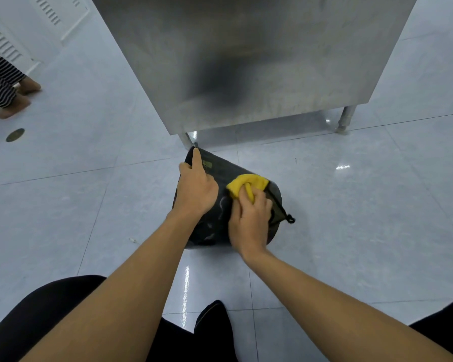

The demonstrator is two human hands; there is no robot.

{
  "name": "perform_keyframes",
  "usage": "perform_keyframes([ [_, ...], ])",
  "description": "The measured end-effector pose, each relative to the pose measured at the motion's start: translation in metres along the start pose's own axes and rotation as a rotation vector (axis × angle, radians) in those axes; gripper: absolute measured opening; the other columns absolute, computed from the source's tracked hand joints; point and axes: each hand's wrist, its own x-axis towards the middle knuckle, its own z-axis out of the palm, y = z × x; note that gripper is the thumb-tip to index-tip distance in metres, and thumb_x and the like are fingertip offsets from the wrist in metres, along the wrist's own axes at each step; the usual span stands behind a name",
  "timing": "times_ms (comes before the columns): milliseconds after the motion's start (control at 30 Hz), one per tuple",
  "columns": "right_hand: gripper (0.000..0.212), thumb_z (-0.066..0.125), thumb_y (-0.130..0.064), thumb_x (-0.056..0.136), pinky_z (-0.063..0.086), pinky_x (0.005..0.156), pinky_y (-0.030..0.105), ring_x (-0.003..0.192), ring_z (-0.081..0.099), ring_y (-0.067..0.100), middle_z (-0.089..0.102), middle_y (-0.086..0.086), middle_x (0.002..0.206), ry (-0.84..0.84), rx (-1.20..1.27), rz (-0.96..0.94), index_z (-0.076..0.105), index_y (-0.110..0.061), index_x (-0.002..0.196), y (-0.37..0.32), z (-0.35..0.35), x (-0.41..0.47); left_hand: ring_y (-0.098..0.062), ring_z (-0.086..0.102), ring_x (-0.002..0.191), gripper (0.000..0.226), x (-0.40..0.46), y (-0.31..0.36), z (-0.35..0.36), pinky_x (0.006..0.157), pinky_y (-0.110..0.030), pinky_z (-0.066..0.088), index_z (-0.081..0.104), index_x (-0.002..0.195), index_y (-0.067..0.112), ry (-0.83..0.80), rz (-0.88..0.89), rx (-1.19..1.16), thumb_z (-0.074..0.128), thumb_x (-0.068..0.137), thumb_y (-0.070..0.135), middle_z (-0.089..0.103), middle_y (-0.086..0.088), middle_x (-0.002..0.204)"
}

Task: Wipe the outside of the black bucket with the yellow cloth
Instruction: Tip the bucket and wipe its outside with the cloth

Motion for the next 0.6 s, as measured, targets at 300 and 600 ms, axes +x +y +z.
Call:
perform_keyframes([
  [300,0.038,0.051,-0.021,0.101,0.042,0.096,0.036,0.116,0.043,0.033,0.046,0.014,0.14,0.001,0.005,0.059,0.058,-0.016,0.138,0.024,0.002,0.01,-0.025,0.051,0.126,0.048,-0.013,-0.01,0.008,0.102,-0.031,0.041,0.038,0.148,0.012,0.175,0.061,-0.091,0.05,0.101,0.016,0.05,-0.006,0.142],
  [600,0.029,0.049,-0.014,0.097,0.035,0.087,0.032,0.103,0.046,0.035,0.05,0.015,0.131,0.024,0.016,0.086,0.064,-0.013,0.121,0.012,0.001,0.007,-0.019,0.052,0.094,0.052,-0.007,-0.011,0.015,0.077,-0.029,0.038,0.018,0.158,0.019,0.178,0.067,-0.008,0.031,0.107,0.019,0.055,-0.008,0.118],
])
